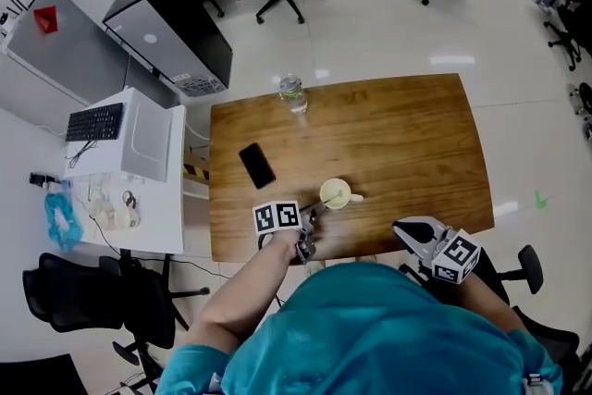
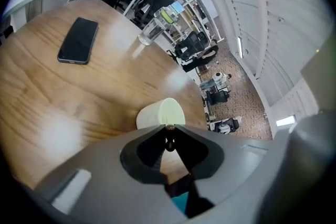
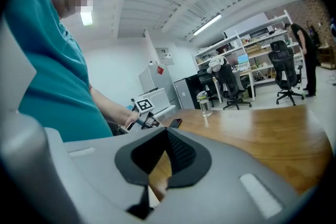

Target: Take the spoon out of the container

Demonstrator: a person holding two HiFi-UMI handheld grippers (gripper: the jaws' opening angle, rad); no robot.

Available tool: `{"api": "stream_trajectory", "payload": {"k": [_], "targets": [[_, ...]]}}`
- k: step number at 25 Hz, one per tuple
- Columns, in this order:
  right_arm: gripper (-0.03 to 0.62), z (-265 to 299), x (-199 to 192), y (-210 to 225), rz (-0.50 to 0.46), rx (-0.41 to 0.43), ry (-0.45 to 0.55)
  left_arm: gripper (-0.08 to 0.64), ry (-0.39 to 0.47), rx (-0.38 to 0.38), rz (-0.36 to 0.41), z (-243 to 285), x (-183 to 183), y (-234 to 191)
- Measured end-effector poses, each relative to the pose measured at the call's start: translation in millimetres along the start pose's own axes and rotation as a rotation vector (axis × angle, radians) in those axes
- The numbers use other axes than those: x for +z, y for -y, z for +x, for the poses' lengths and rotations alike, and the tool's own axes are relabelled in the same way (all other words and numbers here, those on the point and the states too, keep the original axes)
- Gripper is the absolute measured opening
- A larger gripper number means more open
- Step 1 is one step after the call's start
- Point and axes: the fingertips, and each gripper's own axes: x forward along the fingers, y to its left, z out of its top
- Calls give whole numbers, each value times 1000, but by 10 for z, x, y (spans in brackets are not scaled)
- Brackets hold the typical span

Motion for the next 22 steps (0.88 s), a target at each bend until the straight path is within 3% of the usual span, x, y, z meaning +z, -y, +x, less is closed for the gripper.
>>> {"api": "stream_trajectory", "payload": {"k": [3,6,9,13,14,17,22], "targets": [[2,-162,20,-12,-8,13,18,49,54,-31,12,-191,-34,218],[2,-303,43,6,-19,34,43,49,127,-65,83,-491,-78,528],[2,-450,11,41,-16,63,58,49,257,-118,184,-881,-166,891],[2,-517,-80,43,-29,110,62,48,433,-227,224,-1325,-362,1214],[2,-498,-93,18,-35,120,63,48,461,-223,224,-1421,-416,1214],[2,-430,-96,-227,-62,147,72,48,512,-189,257,-1731,-647,1193],[2,-329,-231,-1035,-106,153,86,49,583,-262,440,-2487,-1167,1364]]}}
